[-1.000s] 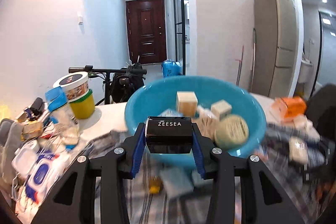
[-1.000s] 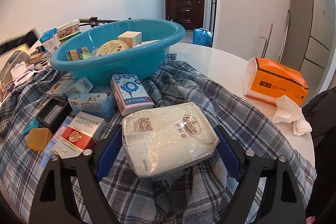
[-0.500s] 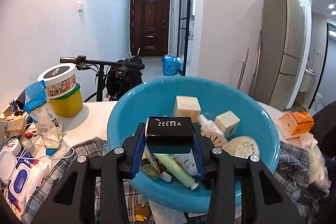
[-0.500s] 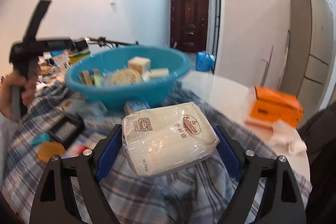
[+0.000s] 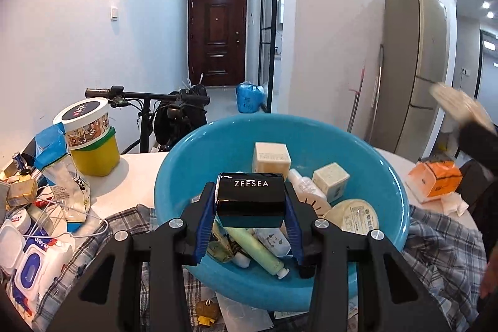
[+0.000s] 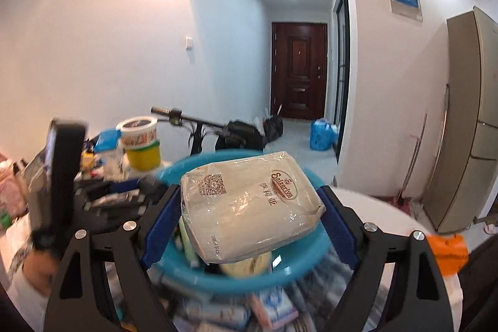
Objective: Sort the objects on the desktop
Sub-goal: 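Carry the white wrapped soap with the right gripper over the turquoise basin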
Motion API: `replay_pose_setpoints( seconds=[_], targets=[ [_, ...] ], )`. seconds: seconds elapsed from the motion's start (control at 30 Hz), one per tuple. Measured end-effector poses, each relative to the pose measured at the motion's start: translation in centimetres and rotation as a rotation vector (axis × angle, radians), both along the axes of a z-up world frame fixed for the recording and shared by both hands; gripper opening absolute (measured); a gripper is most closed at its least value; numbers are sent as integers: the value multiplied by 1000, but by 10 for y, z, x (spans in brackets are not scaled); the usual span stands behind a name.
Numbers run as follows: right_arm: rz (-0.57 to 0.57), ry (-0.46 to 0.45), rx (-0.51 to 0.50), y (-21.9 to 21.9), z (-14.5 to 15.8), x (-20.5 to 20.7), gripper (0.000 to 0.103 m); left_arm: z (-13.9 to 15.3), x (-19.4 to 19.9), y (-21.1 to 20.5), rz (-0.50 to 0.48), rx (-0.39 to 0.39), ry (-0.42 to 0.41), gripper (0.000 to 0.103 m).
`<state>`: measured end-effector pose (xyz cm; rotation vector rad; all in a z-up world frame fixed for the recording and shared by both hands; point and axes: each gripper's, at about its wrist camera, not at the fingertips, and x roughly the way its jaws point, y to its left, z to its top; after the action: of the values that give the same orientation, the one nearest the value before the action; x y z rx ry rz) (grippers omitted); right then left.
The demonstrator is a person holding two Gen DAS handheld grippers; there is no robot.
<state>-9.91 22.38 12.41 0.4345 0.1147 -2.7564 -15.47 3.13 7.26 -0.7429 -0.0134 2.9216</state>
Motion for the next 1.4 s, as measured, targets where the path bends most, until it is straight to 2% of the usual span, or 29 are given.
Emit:
replay_pose_setpoints(
  seconds=[0.17,0.37,0.5,0.63,0.77,1.1,1.27,1.4],
  targets=[
    [5,39,-41,-16,3,-33,85,-2,-1,-6,15,19,10,43],
    [-10,31,-19,-32,-26,-51,85,-6,0,-1,15,32,51,43],
    [-29,24,7,-30,-40,-56,85,-11,0,9,25,-23,67,43],
    [-51,-12,-3,-21,-48,-59,85,-15,-3,10,18,-12,44,43],
    [-64,-9,-1,-14,-54,-56,85,-16,-3,14,14,-14,41,43],
    [-73,-33,-13,-3,-57,-61,85,-17,-4,17,40,-72,50,43],
    [-82,-43,-44,5,-56,-62,85,-18,-5,14,33,-61,36,43],
    [-86,-42,-28,4,-56,-63,85,-17,-4,16,30,-69,43,43]
  ],
)
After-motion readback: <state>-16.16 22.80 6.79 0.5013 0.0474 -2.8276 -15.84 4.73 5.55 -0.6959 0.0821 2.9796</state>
